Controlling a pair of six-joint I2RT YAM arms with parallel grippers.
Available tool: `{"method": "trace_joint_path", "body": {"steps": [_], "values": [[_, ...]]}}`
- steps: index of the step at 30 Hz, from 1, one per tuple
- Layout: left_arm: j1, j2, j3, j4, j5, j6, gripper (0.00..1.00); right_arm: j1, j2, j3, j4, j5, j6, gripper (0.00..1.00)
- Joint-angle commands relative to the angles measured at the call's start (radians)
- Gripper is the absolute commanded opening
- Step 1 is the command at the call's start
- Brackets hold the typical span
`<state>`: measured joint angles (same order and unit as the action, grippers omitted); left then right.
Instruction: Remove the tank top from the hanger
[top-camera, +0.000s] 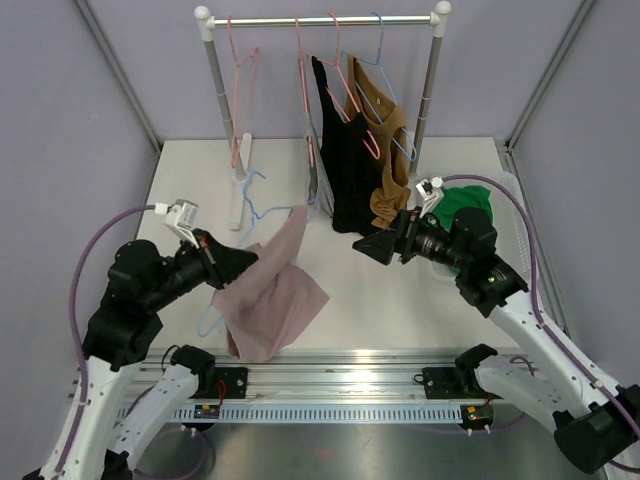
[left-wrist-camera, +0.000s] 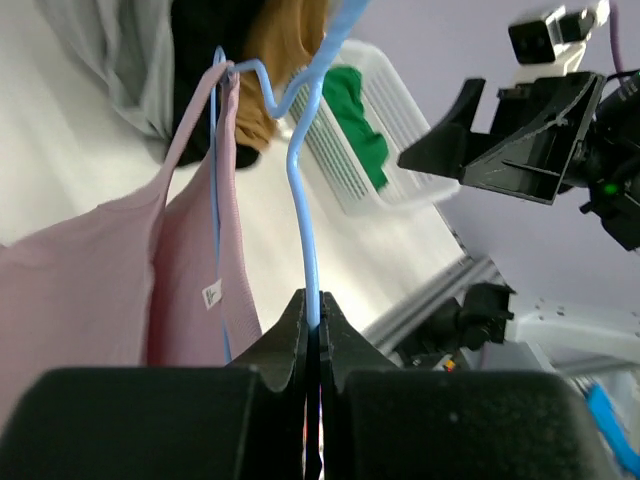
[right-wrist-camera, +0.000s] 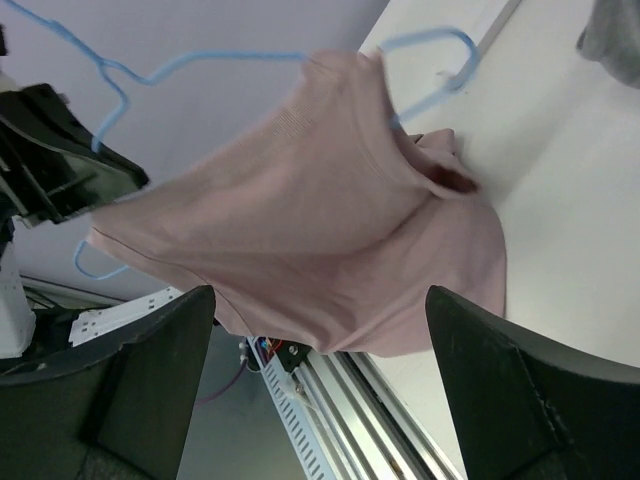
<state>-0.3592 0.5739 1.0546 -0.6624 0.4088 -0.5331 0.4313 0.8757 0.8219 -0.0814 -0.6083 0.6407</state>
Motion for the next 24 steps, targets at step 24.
{"method": "trace_joint_path", "body": {"steps": [24], "values": [[-0.009, -0.086, -0.459, 0.437, 0.226, -0.337, 0.0, 0.451, 0.546, 0.135, 0.161, 0.809, -0.006, 0.72]]}}
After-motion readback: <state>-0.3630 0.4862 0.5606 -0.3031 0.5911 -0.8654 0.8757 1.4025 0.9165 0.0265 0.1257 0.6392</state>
